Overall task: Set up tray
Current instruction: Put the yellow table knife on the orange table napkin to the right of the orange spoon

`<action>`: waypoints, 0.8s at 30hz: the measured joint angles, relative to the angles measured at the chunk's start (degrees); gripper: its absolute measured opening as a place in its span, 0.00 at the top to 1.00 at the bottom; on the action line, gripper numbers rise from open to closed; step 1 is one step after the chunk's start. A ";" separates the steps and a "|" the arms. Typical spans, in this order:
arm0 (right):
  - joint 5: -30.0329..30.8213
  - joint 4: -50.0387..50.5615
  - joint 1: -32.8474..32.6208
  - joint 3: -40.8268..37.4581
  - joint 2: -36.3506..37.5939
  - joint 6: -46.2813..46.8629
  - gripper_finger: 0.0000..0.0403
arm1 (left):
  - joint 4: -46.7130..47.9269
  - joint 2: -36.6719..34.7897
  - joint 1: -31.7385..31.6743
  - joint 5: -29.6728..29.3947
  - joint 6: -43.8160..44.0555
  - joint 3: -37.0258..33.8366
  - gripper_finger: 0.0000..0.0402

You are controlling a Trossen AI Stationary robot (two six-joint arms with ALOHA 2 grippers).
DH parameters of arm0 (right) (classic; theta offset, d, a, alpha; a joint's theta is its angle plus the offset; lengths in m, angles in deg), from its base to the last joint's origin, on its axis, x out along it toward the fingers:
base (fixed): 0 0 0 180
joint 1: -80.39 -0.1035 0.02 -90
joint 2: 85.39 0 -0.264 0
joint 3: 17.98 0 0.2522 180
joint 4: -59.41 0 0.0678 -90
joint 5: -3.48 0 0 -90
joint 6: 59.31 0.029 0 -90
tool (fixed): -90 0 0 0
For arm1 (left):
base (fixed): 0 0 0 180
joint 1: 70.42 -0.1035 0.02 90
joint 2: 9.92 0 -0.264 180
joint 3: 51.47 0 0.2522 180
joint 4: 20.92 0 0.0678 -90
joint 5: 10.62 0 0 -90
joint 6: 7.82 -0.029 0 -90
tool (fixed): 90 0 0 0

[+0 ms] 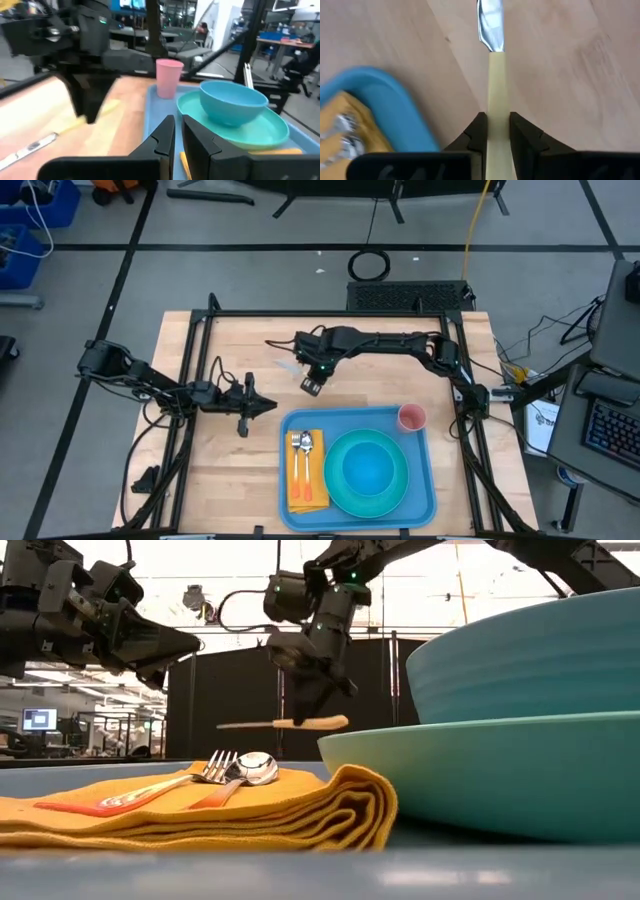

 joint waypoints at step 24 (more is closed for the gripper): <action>9.04 4.50 -12.45 0.11 6.53 16.91 0.89 | -2.75 -0.52 -8.06 -11.08 -13.06 0.00 0.91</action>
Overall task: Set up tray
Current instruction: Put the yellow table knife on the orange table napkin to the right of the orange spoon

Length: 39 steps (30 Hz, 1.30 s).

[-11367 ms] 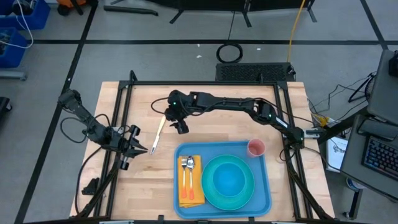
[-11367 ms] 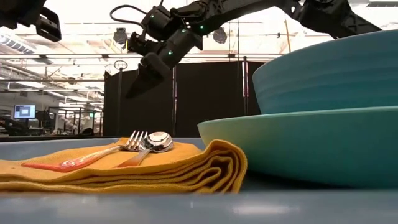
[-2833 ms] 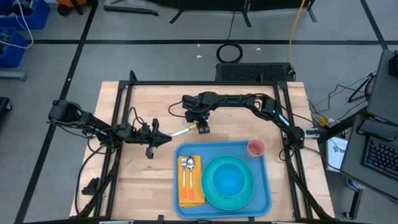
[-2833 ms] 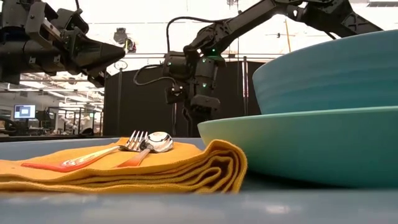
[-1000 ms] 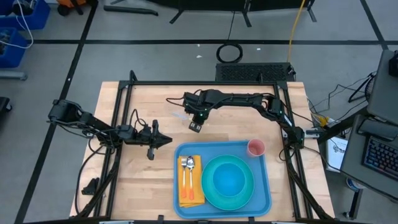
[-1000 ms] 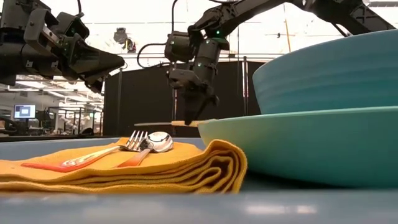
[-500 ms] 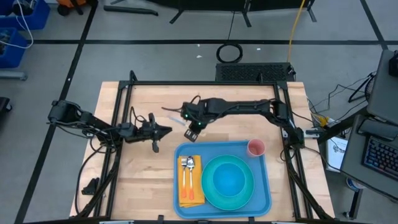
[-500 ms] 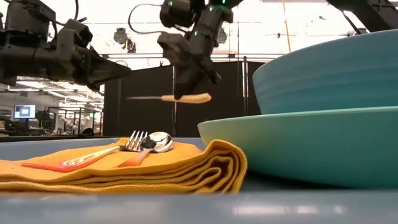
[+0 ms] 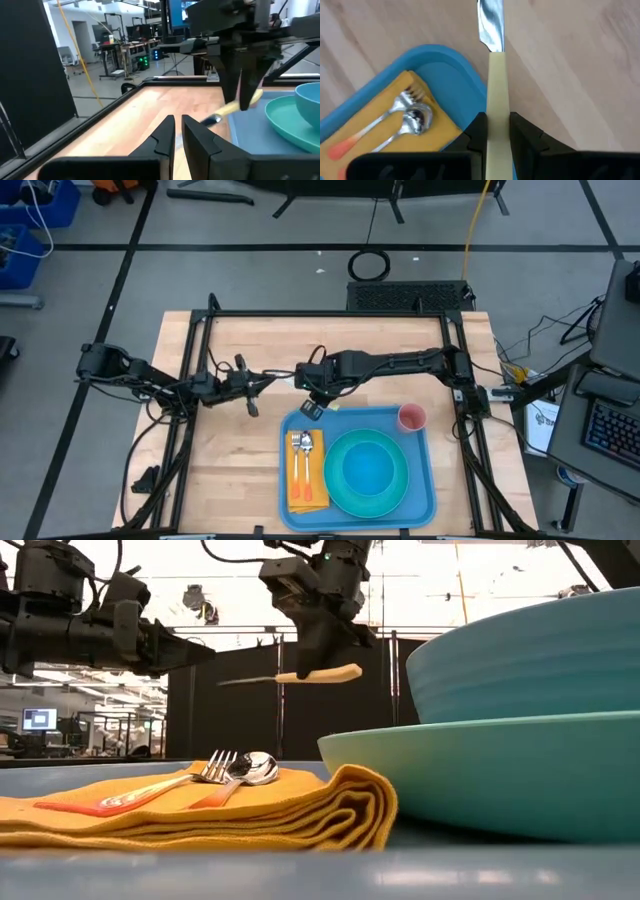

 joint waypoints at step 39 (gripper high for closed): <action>16.18 -11.12 -18.06 -6.58 0.26 54.38 0.90 | 0.90 -0.02 0.01 -0.29 0.15 0.00 0.91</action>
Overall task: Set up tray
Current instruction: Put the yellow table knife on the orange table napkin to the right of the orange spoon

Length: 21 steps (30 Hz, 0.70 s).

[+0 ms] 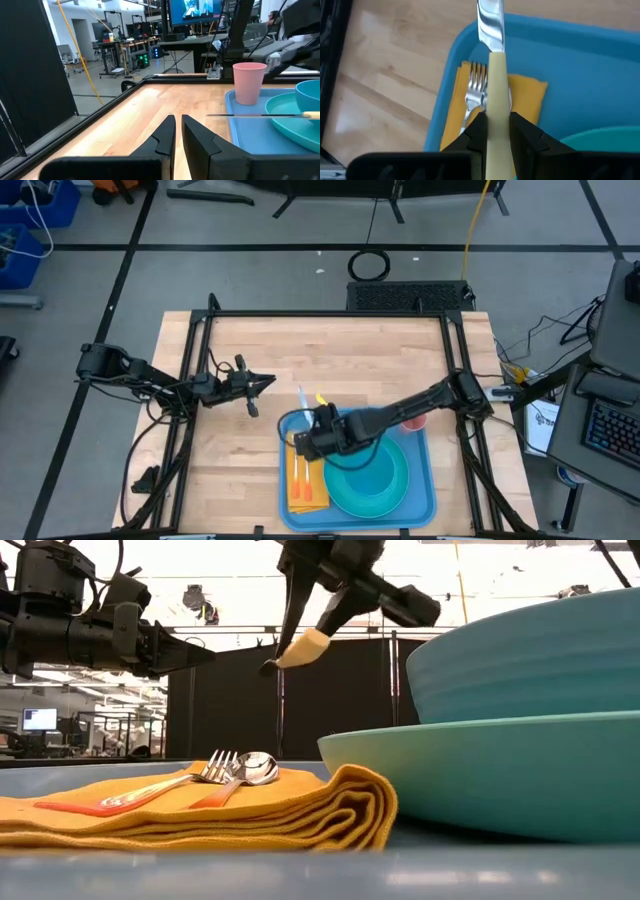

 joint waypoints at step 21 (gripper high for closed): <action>5.80 -4.97 -8.85 0.00 -3.86 17.03 0.90 | 0.00 0.00 0.04 0.01 0.00 0.00 0.91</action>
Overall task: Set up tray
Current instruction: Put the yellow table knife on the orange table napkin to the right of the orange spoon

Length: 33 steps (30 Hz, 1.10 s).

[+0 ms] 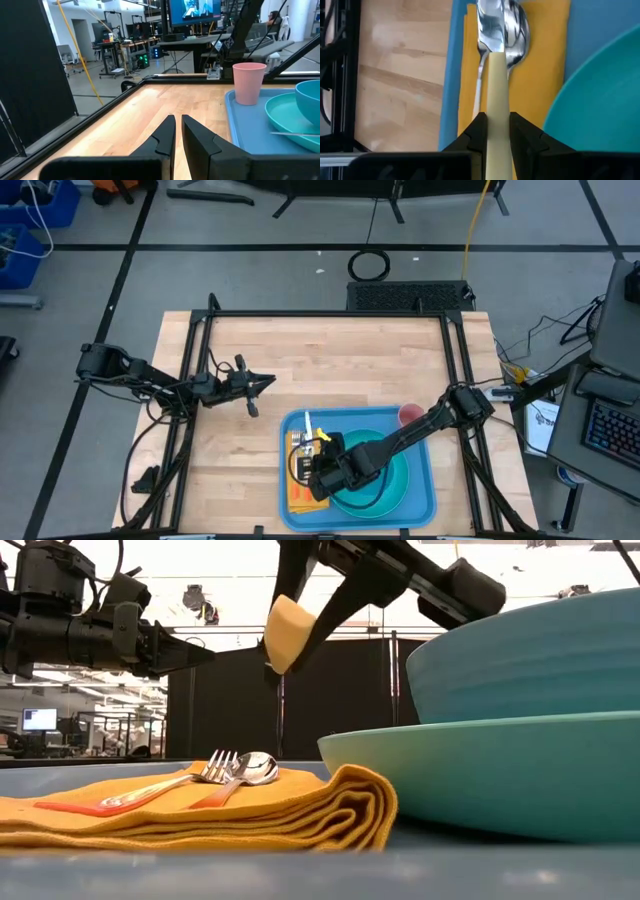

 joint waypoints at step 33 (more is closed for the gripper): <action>-4.85 0.48 -2.38 0.02 -3.81 7.20 0.90 | 0.00 0.00 -0.04 -0.01 0.00 0.00 0.91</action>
